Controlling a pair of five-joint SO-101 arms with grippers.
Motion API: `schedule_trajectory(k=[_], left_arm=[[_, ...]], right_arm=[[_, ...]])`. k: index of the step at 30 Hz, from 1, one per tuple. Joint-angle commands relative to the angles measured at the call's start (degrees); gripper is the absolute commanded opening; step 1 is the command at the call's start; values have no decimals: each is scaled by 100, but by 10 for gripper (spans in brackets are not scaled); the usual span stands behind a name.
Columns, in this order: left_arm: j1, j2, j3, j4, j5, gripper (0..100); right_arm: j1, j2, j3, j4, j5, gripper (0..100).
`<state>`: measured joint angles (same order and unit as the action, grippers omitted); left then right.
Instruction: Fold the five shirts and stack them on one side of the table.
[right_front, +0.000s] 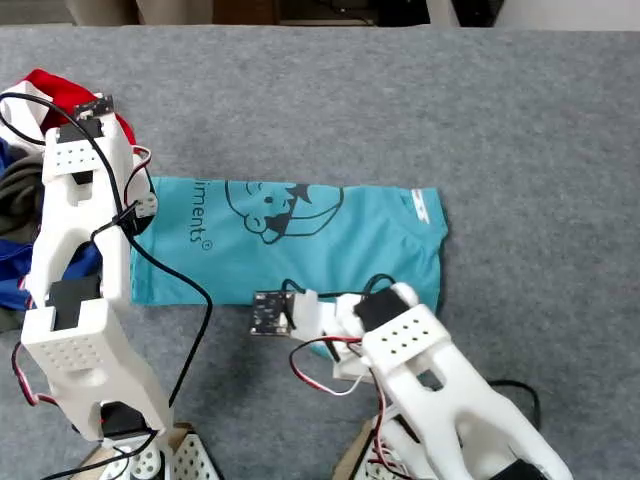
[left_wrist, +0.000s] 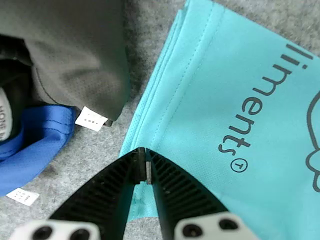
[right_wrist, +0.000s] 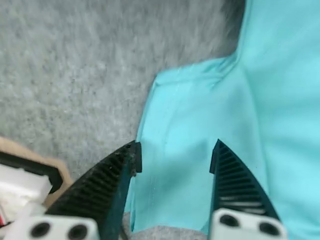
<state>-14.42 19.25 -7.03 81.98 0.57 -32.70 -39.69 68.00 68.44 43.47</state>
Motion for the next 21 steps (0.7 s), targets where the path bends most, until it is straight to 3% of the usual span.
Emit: schedule_trajectory(k=[1, 13, 21], left_arm=[[-70, -338, -9, 53, -26, 19], [-35, -338, -62, 44, 18, 19], [-62, -338, -62, 44, 18, 19]], right_arm=[[145, 40, 31, -26, 132, 238], [-66, 1262, 233, -914, 123, 239], [-84, 1508, 119, -905, 114, 233]])
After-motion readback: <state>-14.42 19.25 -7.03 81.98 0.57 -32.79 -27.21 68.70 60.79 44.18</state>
